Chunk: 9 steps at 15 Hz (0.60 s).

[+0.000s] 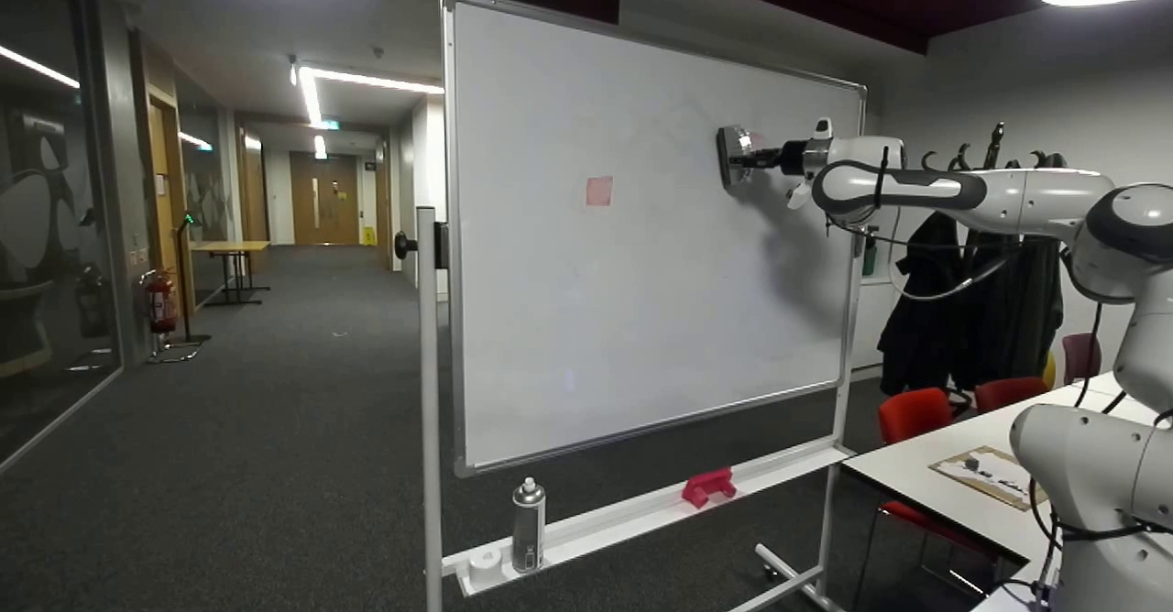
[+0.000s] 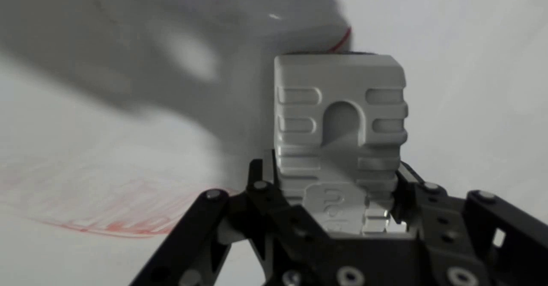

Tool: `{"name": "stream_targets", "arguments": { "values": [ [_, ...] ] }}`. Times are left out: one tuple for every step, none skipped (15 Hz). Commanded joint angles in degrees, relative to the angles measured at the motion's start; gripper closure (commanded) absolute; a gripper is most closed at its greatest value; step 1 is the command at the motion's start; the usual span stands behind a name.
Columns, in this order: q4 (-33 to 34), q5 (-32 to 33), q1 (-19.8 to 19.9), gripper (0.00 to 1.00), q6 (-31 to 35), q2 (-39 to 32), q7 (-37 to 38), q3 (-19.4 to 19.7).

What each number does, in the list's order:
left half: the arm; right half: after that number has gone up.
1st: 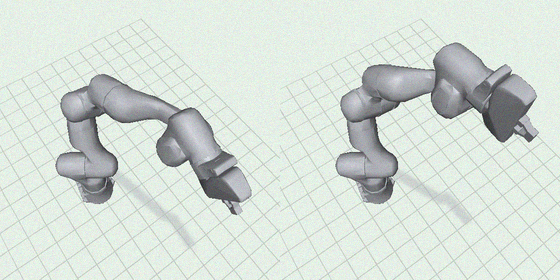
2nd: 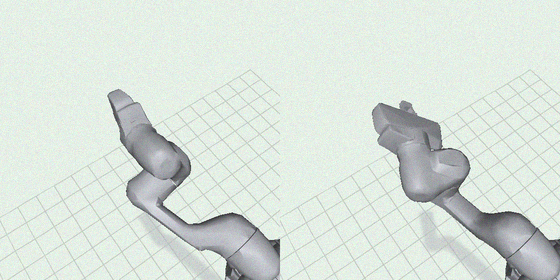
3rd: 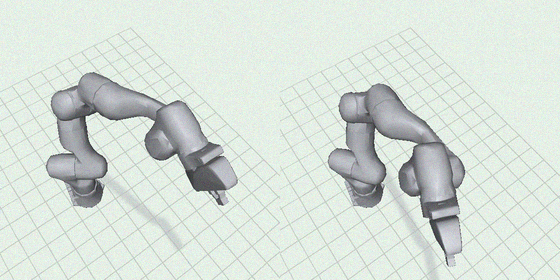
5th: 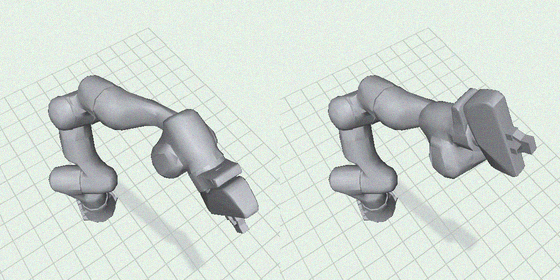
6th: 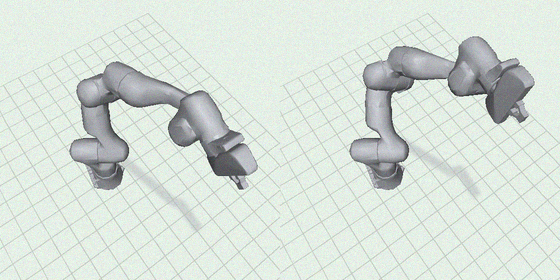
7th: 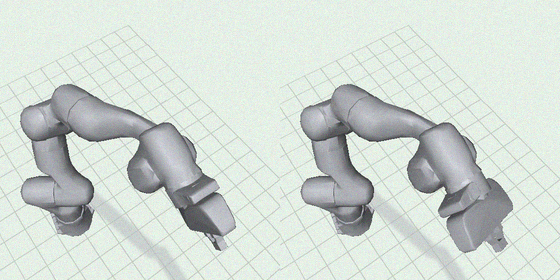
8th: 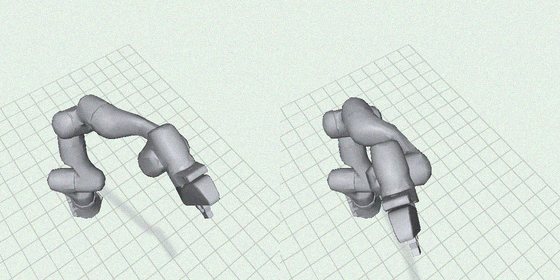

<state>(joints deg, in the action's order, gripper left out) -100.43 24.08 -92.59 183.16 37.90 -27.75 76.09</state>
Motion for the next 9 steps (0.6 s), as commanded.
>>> {"name": "stream_targets", "arguments": {
  "values": [
    [1.5,-3.3,2.9,0.65,0.0,-2.4,1.2,1.5],
    [1.4,-4.1,4.0,0.65,0.1,-2.9,2.0,1.6],
    [1.2,-5.0,5.3,0.65,0.8,-3.9,2.8,1.9],
    [1.1,-5.7,6.2,0.65,1.5,-4.6,3.2,2.3],
    [0.9,-6.3,7.4,0.65,2.0,-5.3,3.6,2.5],
    [0.8,-6.8,8.5,0.65,2.4,-6.1,4.1,2.6],
    [0.8,-7.5,9.4,0.65,3.0,-7.0,4.6,3.1],
    [0.6,-7.9,10.3,0.65,3.4,-7.6,5.0,3.3],
    [0.6,-8.5,11.1,0.65,4.1,-8.8,5.7,3.8]
  ]
}}
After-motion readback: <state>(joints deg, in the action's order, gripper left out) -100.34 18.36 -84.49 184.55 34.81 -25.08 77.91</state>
